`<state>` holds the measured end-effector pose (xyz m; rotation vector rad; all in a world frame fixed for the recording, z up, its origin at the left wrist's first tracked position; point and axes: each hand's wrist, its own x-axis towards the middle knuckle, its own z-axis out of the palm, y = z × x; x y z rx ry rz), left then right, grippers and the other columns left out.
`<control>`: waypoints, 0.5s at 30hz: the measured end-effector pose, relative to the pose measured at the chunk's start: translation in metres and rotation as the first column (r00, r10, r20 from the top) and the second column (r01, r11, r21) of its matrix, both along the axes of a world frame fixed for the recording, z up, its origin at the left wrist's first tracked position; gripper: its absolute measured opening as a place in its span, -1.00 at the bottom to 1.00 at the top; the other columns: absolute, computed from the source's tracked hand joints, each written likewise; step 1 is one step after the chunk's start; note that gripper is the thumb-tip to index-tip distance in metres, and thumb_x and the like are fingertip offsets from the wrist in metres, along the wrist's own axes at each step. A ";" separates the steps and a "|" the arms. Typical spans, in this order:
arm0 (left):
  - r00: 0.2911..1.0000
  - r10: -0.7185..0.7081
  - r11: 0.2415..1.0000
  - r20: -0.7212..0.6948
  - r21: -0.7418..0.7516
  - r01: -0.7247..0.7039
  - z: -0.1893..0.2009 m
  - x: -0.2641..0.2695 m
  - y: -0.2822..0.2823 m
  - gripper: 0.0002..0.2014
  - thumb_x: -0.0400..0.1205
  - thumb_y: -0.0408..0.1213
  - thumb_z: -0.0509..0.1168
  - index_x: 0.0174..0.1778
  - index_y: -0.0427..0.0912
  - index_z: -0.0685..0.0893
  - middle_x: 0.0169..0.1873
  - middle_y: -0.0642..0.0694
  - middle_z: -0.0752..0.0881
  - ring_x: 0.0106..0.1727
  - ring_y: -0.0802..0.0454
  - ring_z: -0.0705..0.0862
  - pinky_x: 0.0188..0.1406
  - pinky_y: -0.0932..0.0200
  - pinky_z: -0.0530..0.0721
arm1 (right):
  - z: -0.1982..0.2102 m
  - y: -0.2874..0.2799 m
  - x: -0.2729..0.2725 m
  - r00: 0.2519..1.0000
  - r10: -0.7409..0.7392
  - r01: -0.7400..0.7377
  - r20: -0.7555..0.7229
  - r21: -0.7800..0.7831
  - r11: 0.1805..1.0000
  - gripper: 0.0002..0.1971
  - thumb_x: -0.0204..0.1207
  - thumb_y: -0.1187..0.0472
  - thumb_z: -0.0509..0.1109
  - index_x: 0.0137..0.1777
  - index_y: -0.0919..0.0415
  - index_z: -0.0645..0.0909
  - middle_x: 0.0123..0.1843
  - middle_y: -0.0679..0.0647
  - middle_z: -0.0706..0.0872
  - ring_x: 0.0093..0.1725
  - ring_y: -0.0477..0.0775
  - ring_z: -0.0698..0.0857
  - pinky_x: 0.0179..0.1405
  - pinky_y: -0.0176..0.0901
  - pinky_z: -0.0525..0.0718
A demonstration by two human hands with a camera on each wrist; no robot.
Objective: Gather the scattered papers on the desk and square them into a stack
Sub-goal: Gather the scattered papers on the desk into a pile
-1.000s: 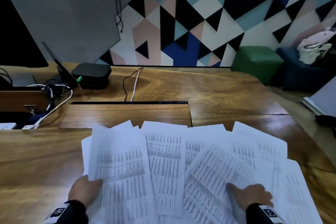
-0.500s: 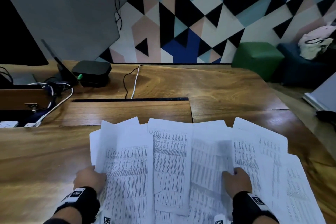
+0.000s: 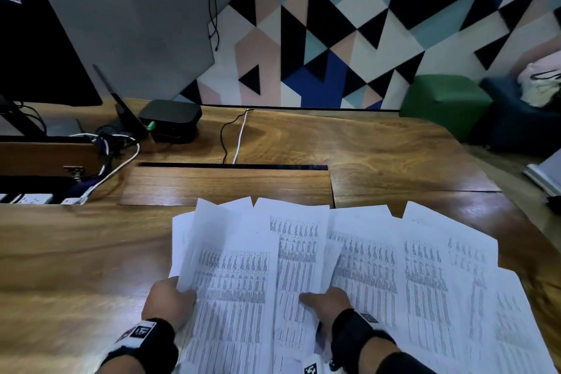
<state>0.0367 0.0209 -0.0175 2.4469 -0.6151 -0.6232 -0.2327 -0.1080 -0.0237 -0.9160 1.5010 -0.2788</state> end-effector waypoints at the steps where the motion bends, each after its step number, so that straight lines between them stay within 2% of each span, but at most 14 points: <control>1: 1.000 -0.006 1.000 -0.002 -0.015 0.006 -0.001 0.000 0.001 -0.91 0.44 -0.34 0.40 -0.35 -0.28 0.73 -0.49 -0.16 0.76 -0.46 -0.09 0.69 -0.53 0.28 0.48 | 0.005 0.001 0.003 0.999 0.032 -0.033 -0.035 -0.027 0.999 -0.55 0.35 0.32 0.58 0.21 0.50 0.62 0.12 0.35 0.75 0.06 0.28 0.75 0.09 0.10 0.74; 3: 1.000 -0.018 0.999 -0.011 -0.047 0.018 -0.001 -0.001 0.003 -0.85 0.45 -0.34 0.40 -0.42 -0.29 0.68 -0.53 -0.19 0.72 -0.50 -0.13 0.65 -0.55 0.25 0.46 | 0.012 0.002 0.001 0.998 0.056 -0.060 -0.037 -0.114 0.992 -0.89 0.45 0.37 0.45 -0.05 0.37 0.67 -0.06 0.28 0.78 -0.13 0.18 0.75 -0.11 -0.03 0.74; 4: 1.000 -0.014 0.998 -0.021 -0.058 0.013 -0.001 -0.001 0.005 -0.85 0.45 -0.33 0.40 -0.42 -0.28 0.66 -0.54 -0.18 0.71 -0.51 -0.14 0.64 -0.53 0.22 0.47 | 0.015 0.001 0.000 0.999 0.039 -0.043 -0.029 -0.163 0.986 -0.97 0.48 0.37 0.42 -0.11 0.30 0.64 -0.12 0.20 0.76 -0.19 0.12 0.72 -0.19 -0.13 0.68; 7: 0.998 0.002 0.995 -0.069 -0.102 -0.009 -0.001 0.001 0.010 -0.92 0.43 -0.28 0.39 -0.32 -0.21 0.67 -0.48 -0.17 0.73 -0.45 -0.17 0.68 -0.45 0.13 0.57 | 0.034 -0.008 -0.015 1.000 -0.009 0.006 -0.007 -0.298 0.955 -0.95 0.55 0.34 0.35 -0.12 0.23 0.63 -0.15 0.13 0.76 -0.21 0.05 0.70 -0.26 -0.22 0.58; 10: 0.991 -0.070 0.989 -0.113 -0.138 0.054 0.002 0.001 0.014 -0.94 0.50 -0.36 0.42 -0.25 -0.25 0.68 -0.41 -0.18 0.78 -0.37 -0.13 0.74 -0.42 0.16 0.61 | 0.058 -0.020 -0.039 0.999 -0.046 0.051 0.022 -0.446 0.894 -0.92 0.57 0.30 0.37 -0.02 0.22 0.69 -0.14 0.07 0.79 -0.13 0.07 0.75 -0.27 -0.23 0.60; 13: 0.983 -0.107 0.988 -0.146 -0.126 0.089 0.002 -0.002 0.014 -0.95 0.54 -0.43 0.43 -0.22 -0.27 0.69 -0.36 -0.18 0.78 -0.32 -0.10 0.74 -0.39 0.20 0.59 | 0.083 -0.032 -0.064 0.985 -0.130 0.169 0.110 -0.551 0.817 -0.97 0.55 0.33 0.42 -0.09 0.25 0.70 -0.20 0.05 0.79 -0.23 0.03 0.74 -0.37 -0.27 0.66; 14: 0.982 -0.098 0.991 -0.158 -0.107 0.082 0.000 -0.001 0.015 -0.96 0.55 -0.44 0.41 -0.21 -0.29 0.69 -0.35 -0.17 0.76 -0.32 -0.06 0.71 -0.41 0.23 0.55 | 0.093 -0.035 -0.071 0.976 -0.151 0.215 0.159 -0.558 0.802 -0.96 0.55 0.35 0.42 -0.10 0.24 0.69 -0.19 0.05 0.79 -0.24 0.01 0.73 -0.34 -0.24 0.69; 15: 0.981 -0.082 0.994 -0.178 -0.087 0.067 0.000 -0.002 0.014 -0.96 0.56 -0.43 0.40 -0.20 -0.31 0.70 -0.35 -0.17 0.76 -0.32 -0.06 0.70 -0.42 0.23 0.53 | 0.099 -0.041 -0.078 0.966 -0.166 0.250 0.197 -0.551 0.797 -0.95 0.55 0.35 0.42 -0.09 0.22 0.69 -0.15 0.04 0.79 -0.21 0.02 0.75 -0.21 -0.17 0.71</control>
